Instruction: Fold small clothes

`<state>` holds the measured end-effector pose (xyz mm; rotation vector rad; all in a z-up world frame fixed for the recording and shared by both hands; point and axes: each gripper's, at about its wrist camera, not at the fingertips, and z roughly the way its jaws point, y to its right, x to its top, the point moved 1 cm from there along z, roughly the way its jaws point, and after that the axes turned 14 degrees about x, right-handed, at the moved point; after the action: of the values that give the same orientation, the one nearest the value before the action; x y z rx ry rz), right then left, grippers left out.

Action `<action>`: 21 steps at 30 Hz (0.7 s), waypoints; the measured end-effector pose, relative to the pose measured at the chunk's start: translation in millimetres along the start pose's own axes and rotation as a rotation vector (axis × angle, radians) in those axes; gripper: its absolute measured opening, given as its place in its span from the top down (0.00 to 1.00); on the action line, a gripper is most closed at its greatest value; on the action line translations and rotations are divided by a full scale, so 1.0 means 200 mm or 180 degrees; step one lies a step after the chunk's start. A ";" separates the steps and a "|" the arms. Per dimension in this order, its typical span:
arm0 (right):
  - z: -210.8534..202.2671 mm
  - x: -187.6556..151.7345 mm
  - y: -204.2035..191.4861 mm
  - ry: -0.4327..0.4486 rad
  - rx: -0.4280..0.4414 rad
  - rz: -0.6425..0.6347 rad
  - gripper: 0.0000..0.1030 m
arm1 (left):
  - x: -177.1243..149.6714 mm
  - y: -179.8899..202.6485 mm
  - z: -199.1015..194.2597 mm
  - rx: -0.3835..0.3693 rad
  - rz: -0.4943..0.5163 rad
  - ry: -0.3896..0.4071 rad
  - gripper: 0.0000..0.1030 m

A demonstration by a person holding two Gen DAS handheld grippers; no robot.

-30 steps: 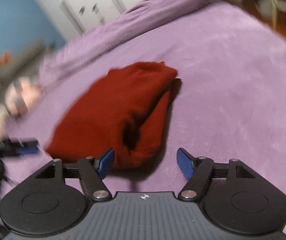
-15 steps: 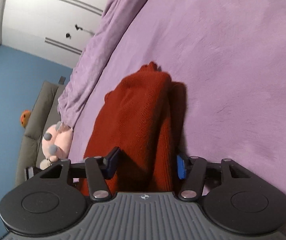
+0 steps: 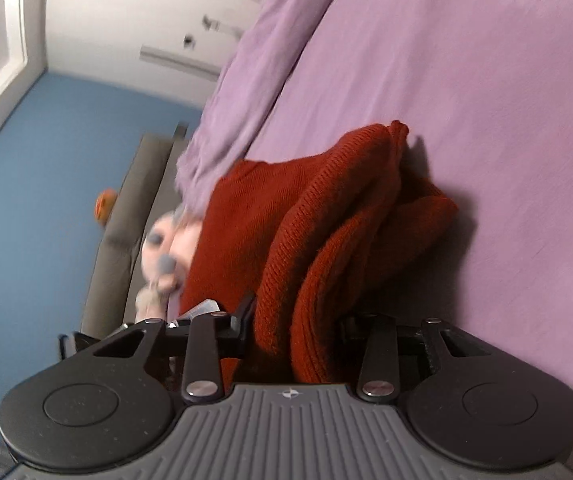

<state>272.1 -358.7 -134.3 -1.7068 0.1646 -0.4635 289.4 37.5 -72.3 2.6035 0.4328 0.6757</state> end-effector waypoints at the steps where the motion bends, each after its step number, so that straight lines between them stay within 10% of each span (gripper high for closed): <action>1: 0.04 -0.04 -0.01 -0.0049 -0.0028 -0.0041 0.63 | -0.02 -0.06 -0.03 0.0132 -0.0039 -0.0023 0.46; 8: -0.01 -0.24 -0.30 0.0264 -0.1485 -0.1105 0.33 | -0.13 -0.20 -0.28 0.0634 0.0058 0.0404 0.37; 21: -0.12 -0.51 -0.23 0.0249 -0.1163 -0.0700 0.20 | -0.49 -0.28 -0.22 0.0240 -0.0098 0.0071 0.29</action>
<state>163.6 -333.8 -107.9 -2.0774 0.1233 -0.6964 173.9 60.5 -102.3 2.6562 0.5134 0.6916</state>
